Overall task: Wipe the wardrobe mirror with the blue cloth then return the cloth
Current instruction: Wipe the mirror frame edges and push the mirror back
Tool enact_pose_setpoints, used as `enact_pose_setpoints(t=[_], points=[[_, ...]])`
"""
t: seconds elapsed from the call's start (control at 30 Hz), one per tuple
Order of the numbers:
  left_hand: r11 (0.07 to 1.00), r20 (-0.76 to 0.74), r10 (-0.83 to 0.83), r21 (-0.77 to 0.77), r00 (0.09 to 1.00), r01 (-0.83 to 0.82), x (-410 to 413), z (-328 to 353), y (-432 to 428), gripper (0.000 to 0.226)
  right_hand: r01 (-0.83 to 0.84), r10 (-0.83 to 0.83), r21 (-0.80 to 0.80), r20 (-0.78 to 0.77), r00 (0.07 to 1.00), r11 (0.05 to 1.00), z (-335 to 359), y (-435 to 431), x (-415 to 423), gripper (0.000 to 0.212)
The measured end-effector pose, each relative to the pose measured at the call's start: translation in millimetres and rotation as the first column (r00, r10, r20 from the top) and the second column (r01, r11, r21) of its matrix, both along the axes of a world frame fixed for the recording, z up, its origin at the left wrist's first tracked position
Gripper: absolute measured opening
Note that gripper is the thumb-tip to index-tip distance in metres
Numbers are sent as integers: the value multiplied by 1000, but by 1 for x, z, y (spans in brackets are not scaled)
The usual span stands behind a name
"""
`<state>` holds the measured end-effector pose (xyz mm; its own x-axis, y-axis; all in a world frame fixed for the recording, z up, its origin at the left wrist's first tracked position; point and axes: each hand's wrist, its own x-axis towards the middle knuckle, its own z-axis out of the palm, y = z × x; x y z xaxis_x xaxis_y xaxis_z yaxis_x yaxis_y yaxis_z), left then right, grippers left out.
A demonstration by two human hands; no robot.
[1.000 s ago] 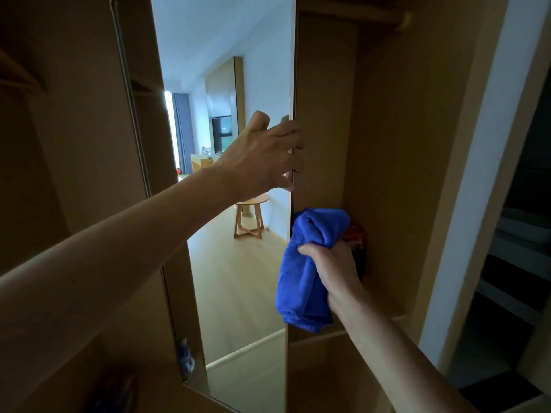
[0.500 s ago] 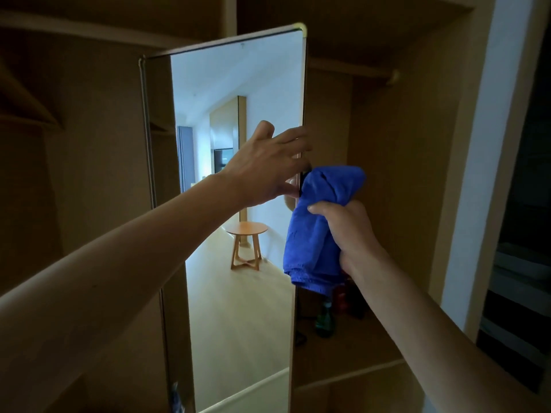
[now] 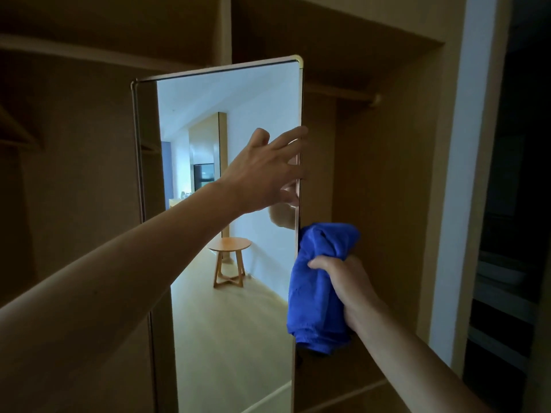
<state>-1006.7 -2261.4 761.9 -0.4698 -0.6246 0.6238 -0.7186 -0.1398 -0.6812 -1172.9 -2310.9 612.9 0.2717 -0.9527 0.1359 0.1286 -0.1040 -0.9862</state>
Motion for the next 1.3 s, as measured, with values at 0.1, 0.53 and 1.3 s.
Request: enact_pose_setpoints(t=[0.1, 0.53, 1.3], points=[[1000, -9, -13, -15, 1000, 13, 3, 7, 0, 49, 33, -32, -71, 16, 999, 997, 22, 0, 3, 17], [998, -134, -60, -32, 989, 56, 7, 32, -3, 69, 80, -53, -250, 111, 992, 965, 108, -2, 10, 9], [978, -247, -194, -120, 949, 168, 19, 44, -17, 67, 193, -183, -205, 67, 981, 959, 97, 2, 15, 20]])
